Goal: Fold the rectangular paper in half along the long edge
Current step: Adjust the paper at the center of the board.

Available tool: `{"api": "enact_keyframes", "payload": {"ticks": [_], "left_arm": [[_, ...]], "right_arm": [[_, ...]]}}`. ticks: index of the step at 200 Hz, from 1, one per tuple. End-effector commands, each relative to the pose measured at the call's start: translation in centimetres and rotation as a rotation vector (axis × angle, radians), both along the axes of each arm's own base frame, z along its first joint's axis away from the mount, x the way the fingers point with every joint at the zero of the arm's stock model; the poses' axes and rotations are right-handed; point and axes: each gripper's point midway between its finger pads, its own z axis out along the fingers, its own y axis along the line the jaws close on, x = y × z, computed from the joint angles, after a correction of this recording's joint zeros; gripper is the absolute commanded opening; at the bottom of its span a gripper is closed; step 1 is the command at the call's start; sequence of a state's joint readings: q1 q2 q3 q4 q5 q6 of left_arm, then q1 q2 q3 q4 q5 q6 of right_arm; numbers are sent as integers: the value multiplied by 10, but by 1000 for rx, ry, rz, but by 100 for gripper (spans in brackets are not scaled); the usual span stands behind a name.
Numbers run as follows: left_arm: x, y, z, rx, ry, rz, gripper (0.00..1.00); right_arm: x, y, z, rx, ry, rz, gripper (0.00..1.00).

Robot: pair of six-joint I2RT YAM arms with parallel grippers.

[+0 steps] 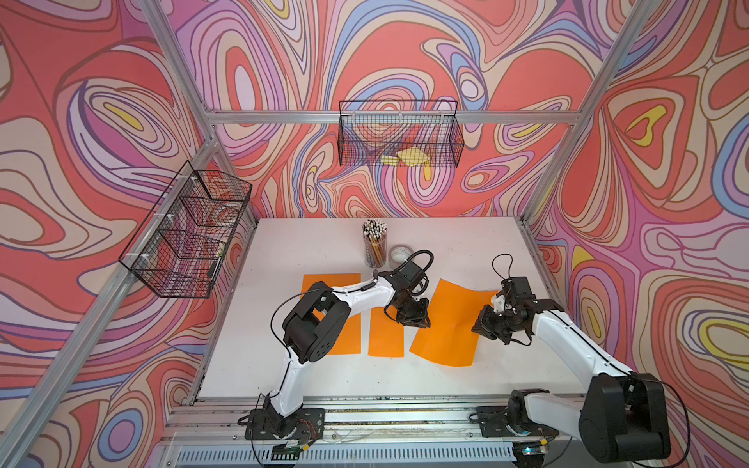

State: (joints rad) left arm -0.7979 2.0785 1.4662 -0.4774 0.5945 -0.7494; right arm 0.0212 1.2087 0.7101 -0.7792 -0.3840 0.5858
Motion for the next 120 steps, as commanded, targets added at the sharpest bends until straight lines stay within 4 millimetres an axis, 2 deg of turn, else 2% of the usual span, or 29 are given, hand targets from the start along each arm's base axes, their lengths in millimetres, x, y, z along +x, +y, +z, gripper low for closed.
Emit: {"api": "enact_keyframes", "payload": {"ticks": [1, 55, 90, 120], "left_arm": [[-1, -2, -7, 12, 17, 10, 17], [-4, -2, -10, 6, 23, 12, 12], [-7, -3, -16, 9, 35, 8, 0], [-9, 0, -20, 8, 41, 19, 0]], "right_arm": [[6, 1, 9, -7, -21, 15, 0], [5, 0, 0, -24, 12, 16, 0], [8, 1, 8, -17, -7, 10, 0], [10, 4, 10, -13, -8, 15, 0]]}}
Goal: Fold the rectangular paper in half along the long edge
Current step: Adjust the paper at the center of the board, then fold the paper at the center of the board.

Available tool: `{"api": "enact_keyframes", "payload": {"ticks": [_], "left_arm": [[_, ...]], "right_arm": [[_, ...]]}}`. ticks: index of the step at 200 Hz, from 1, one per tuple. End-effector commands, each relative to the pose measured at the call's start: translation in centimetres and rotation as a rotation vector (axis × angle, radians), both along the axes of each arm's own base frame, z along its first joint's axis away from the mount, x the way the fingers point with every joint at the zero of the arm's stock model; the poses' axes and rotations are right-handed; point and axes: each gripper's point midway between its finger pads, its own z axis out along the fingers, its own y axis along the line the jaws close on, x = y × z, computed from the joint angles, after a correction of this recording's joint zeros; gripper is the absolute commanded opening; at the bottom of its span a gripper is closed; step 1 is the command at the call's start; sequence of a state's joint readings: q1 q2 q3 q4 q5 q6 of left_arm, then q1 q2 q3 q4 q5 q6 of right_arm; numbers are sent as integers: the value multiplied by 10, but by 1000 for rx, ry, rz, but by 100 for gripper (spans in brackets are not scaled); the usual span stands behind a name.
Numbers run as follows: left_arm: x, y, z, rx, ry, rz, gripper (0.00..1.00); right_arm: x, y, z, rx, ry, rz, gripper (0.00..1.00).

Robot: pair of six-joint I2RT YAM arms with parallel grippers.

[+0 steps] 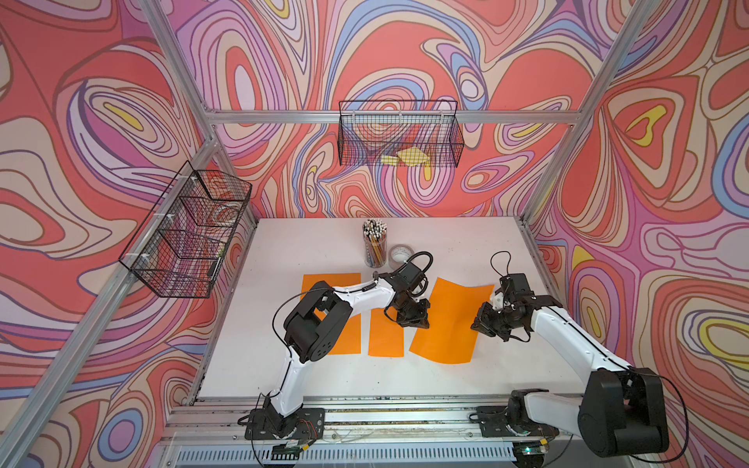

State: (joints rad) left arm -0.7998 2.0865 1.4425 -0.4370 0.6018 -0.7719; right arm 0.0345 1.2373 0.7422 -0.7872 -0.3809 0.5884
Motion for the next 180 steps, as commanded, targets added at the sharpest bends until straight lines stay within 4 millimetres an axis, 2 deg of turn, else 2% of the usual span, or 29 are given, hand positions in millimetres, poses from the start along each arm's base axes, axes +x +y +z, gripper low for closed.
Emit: {"api": "enact_keyframes", "payload": {"ticks": [1, 87, 145, 180], "left_arm": [[-8, 1, -13, 15, 30, 7, 0], [-12, 3, -22, 33, 42, 8, 0], [-12, 3, -24, 32, 46, 11, 0], [-5, 3, -11, 31, 1, 9, 0]], "right_arm": [[5, 1, 8, -11, -13, 5, 0], [19, 13, 17, 0, -38, 28, 0], [29, 25, 14, -15, -19, 74, 0], [35, 22, 12, -53, -2, 91, 0]]}}
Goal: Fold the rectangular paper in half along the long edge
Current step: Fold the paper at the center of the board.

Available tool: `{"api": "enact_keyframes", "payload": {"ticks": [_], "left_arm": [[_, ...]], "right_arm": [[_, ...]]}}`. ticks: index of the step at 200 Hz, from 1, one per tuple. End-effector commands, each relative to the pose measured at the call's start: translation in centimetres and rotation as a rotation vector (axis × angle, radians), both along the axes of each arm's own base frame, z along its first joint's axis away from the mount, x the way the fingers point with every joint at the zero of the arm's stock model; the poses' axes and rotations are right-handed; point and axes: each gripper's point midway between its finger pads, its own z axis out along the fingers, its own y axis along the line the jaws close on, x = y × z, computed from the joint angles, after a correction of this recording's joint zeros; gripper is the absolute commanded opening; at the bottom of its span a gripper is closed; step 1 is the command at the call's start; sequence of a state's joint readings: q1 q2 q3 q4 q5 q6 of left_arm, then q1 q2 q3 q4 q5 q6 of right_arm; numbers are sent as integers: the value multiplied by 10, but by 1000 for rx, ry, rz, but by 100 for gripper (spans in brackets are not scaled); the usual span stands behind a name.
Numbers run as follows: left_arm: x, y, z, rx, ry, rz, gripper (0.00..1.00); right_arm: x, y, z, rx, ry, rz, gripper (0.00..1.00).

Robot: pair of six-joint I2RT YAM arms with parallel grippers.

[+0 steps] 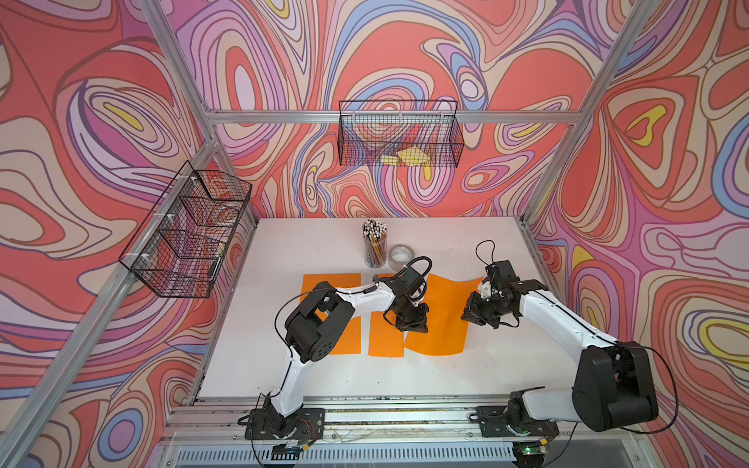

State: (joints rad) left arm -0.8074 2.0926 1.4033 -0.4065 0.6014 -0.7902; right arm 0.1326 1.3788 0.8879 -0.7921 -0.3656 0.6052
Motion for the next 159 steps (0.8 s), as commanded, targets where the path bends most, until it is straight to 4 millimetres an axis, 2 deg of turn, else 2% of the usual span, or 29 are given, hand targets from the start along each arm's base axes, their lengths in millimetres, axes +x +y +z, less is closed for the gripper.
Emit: {"api": "enact_keyframes", "payload": {"ticks": [1, 25, 44, 70, 105, 159], "left_arm": [[3, 1, 3, 18, -23, 2, 0], [17, 11, 23, 73, -124, -9, 0], [28, 27, 27, 157, -197, -17, 0], [34, 37, 18, 219, -244, -42, 0], [32, 31, 3, 198, -229, -66, 0], [25, 33, -25, 228, -160, -64, 0]], "right_arm": [[7, -4, 3, -44, -10, 13, 0], [11, -6, 4, -66, -5, 29, 0], [12, -10, 3, -96, 9, 42, 0], [12, -13, -1, -117, 25, 54, 0], [14, -10, -4, -109, 38, 66, 0], [23, -8, 7, -117, 21, 78, 0]]}}
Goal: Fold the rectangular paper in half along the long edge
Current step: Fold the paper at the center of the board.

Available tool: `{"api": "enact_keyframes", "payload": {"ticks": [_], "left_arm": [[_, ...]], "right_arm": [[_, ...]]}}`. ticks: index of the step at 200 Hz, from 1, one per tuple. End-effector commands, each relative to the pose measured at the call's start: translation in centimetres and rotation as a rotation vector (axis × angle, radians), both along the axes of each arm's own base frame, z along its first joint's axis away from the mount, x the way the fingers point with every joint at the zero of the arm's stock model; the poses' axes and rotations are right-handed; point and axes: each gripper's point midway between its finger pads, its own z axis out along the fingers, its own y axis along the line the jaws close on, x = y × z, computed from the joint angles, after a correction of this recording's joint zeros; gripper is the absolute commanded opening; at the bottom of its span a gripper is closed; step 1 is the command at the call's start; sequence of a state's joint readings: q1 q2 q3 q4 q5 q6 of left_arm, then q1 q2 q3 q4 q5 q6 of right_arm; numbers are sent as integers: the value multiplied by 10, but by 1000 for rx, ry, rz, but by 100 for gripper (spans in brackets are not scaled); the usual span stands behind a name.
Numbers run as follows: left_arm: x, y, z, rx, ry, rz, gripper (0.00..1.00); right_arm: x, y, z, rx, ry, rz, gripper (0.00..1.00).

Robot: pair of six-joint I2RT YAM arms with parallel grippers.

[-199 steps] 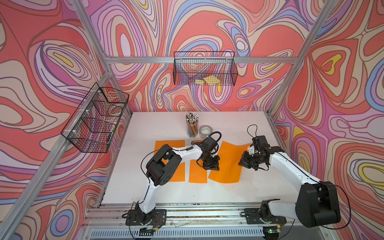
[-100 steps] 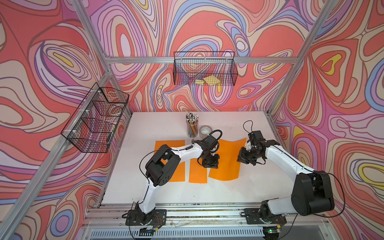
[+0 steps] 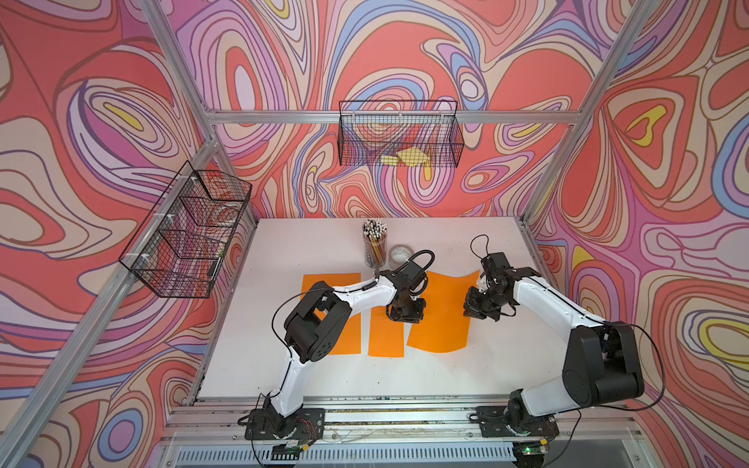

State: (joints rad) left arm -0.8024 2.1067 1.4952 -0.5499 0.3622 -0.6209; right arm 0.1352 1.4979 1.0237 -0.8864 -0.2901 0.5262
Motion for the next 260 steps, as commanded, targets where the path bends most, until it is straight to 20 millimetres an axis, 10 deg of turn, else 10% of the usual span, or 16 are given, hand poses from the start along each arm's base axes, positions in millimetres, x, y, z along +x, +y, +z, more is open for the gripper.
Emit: {"api": "enact_keyframes", "payload": {"ticks": [1, 260], "left_arm": [[-6, 9, -20, 43, 44, 2, 0], [-14, 18, -28, 54, 64, 25, 0]], "right_arm": [[6, 1, 7, -17, -17, 24, 0], [42, 98, -14, 107, -53, 154, 0]]}}
